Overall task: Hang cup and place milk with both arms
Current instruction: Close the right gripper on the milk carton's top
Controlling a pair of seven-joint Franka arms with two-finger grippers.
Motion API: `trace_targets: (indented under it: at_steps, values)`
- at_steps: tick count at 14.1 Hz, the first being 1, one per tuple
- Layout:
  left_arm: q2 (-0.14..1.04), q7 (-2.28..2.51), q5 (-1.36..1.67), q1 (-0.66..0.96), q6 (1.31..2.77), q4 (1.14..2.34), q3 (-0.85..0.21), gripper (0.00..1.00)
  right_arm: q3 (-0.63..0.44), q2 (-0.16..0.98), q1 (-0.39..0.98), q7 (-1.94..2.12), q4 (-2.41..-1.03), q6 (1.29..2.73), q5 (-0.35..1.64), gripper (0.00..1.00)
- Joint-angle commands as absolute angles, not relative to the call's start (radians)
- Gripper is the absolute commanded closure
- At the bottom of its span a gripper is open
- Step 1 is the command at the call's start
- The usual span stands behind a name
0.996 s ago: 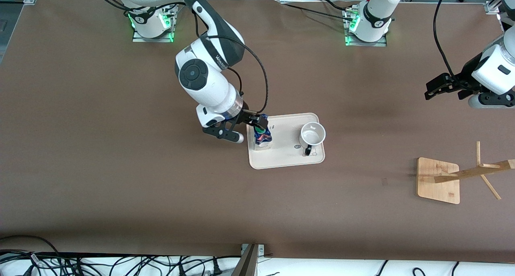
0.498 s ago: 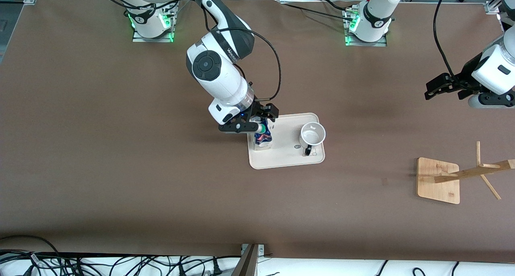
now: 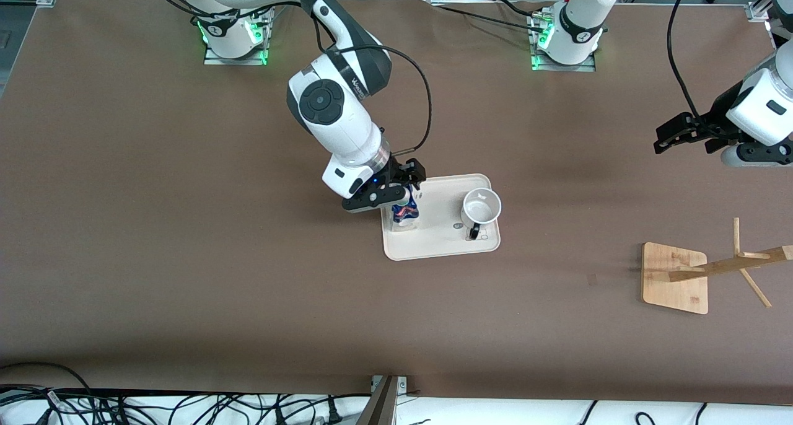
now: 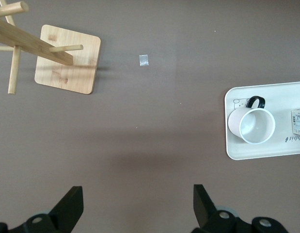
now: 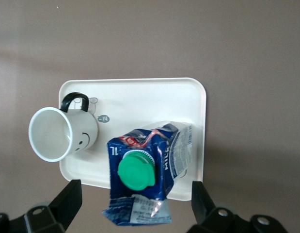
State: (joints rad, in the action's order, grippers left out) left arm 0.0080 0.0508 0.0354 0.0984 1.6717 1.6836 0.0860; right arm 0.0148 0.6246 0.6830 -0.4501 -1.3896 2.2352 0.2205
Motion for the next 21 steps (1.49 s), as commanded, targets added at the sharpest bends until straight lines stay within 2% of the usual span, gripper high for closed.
trace_targets:
  at_steps: [1,19,20,21]
  values:
    - [0.003,0.035,0.025,0.094,1.672,1.683,0.080,0.00,0.008,0.661,0.693,-0.407,-1.368,2.258,0.192,0.00]
    - [0.005,0.035,0.028,0.094,1.672,1.684,0.080,0.00,0.011,0.696,0.713,-0.364,-1.367,2.283,0.144,0.00]
    - [0.006,0.035,0.026,0.094,1.672,1.684,0.078,0.00,0.011,0.696,0.712,-0.364,-1.367,2.283,0.147,0.18]
    - [0.006,0.035,0.026,0.094,1.672,1.684,0.078,0.00,0.011,0.696,0.712,-0.364,-1.367,2.281,0.147,0.42]
